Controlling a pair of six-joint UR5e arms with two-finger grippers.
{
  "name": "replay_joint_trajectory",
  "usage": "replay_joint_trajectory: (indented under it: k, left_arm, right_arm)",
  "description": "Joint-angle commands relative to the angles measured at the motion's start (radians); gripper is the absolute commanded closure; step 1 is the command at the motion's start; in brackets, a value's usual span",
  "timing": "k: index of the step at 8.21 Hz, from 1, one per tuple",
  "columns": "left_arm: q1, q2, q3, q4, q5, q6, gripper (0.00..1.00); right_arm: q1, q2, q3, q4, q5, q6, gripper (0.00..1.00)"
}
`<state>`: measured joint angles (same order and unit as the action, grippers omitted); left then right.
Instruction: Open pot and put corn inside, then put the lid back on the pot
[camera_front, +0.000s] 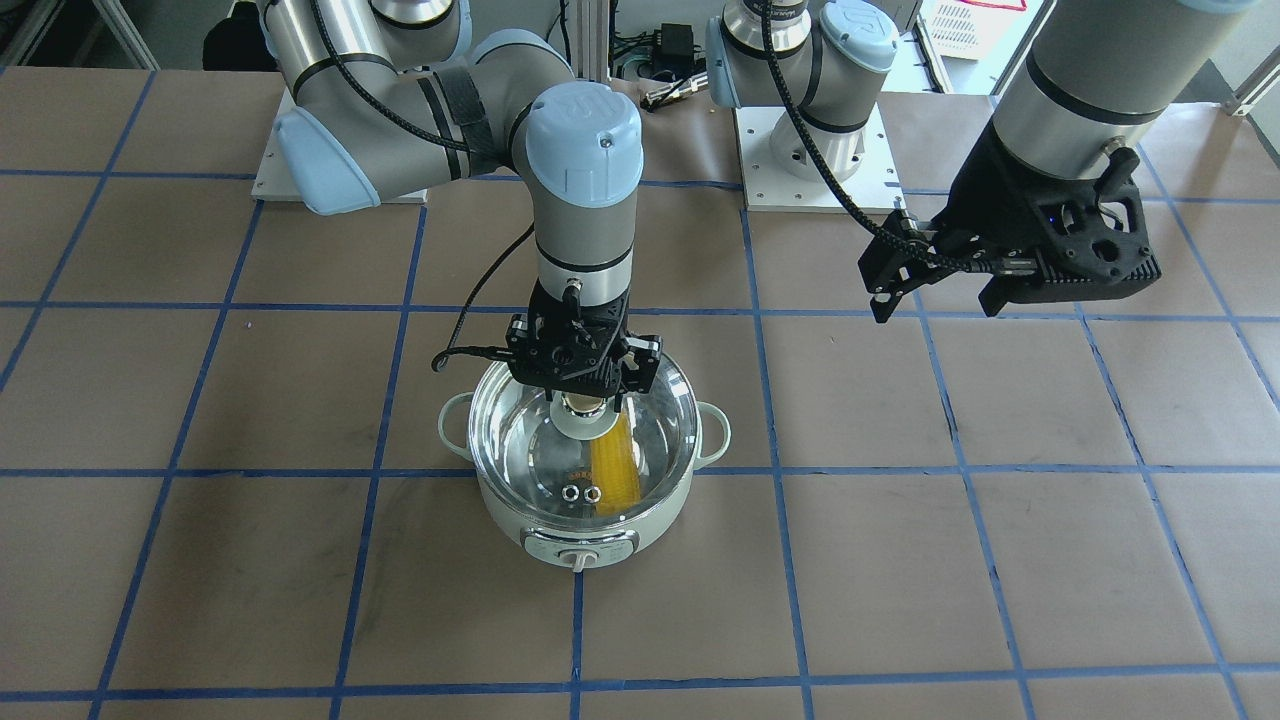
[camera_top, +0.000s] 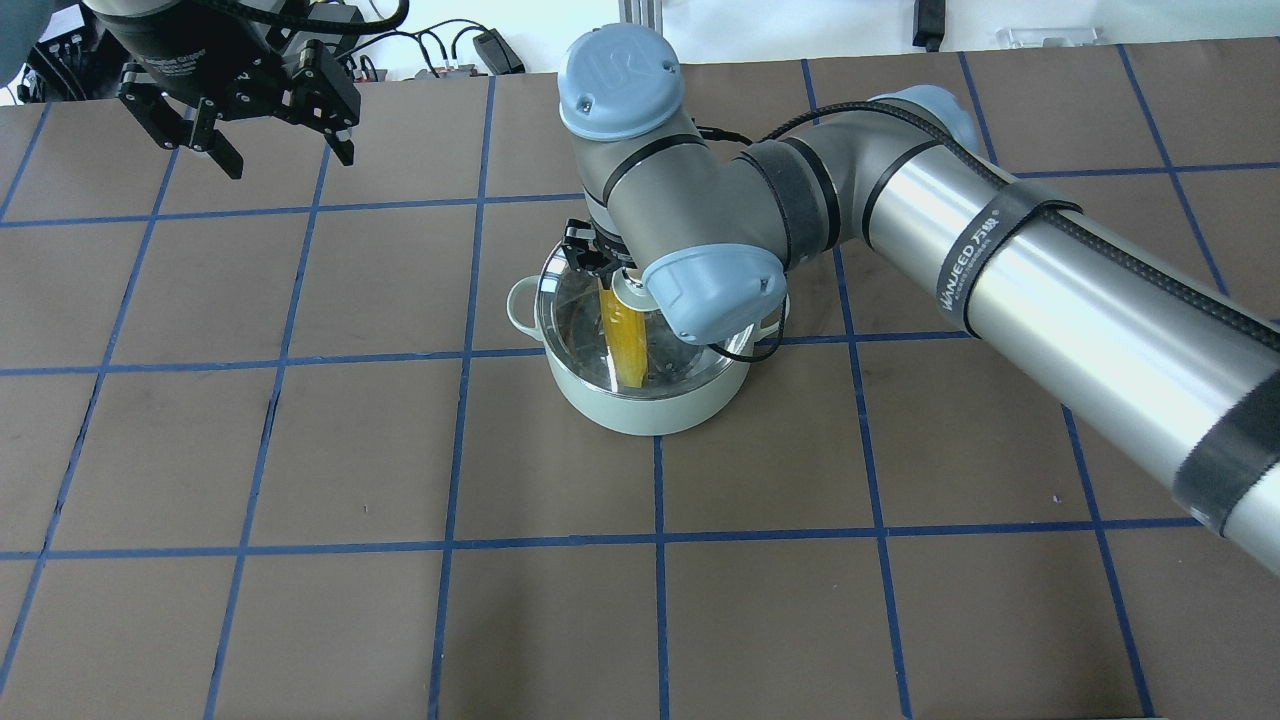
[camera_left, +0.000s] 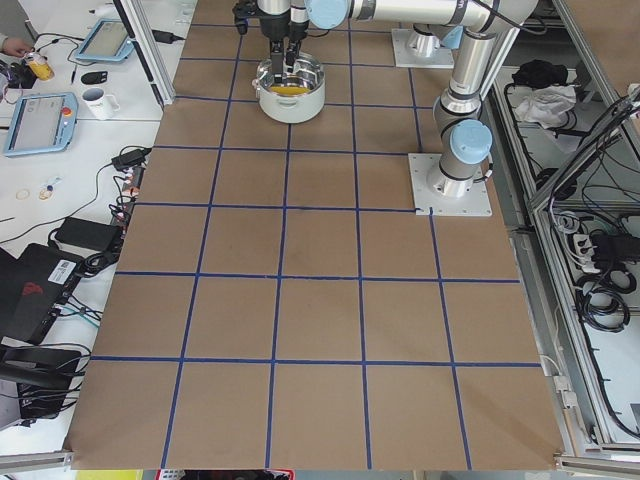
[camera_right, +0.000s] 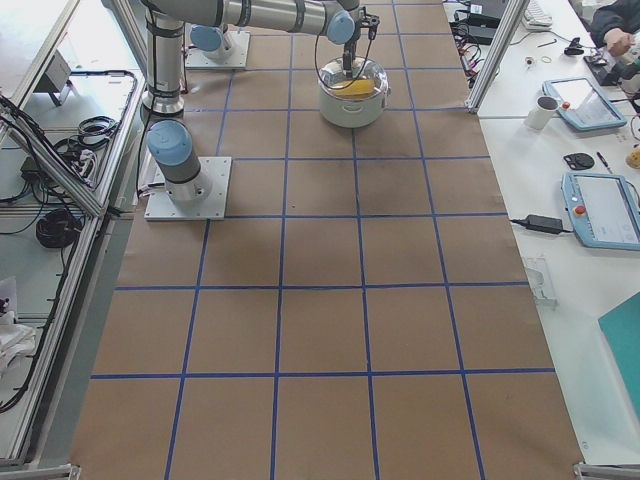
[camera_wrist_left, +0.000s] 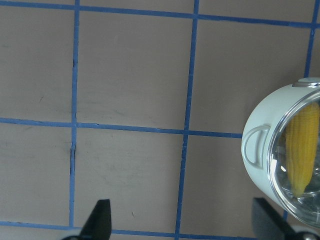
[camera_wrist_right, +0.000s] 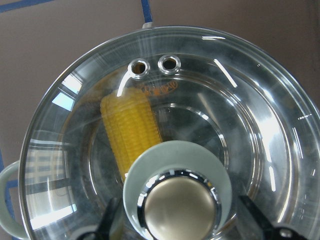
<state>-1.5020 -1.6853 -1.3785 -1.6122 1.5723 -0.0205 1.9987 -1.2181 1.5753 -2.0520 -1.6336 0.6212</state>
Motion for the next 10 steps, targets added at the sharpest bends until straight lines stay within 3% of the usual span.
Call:
replay_joint_trajectory:
  k: [1,4,7,10]
  left_arm:
    - [0.000,-0.001,0.001,0.009,0.000,-0.001,0.00]
    - [0.000,-0.001,0.001,0.009,0.000,-0.001,0.00]
    - [0.000,-0.001,0.001,0.009,0.000,-0.001,0.00]
    - [0.000,-0.002,0.004,0.012,0.006,0.001,0.00]
  right_arm:
    - [0.000,-0.009,0.000,0.000,0.000,0.000,0.00]
    - [-0.014,-0.090,-0.014,-0.010,0.015,-0.031,0.00]
    - [-0.087,-0.292,-0.015,0.291,0.003,-0.149,0.00]
    - [-0.289,-0.377,-0.026,0.418,0.011,-0.427,0.00]
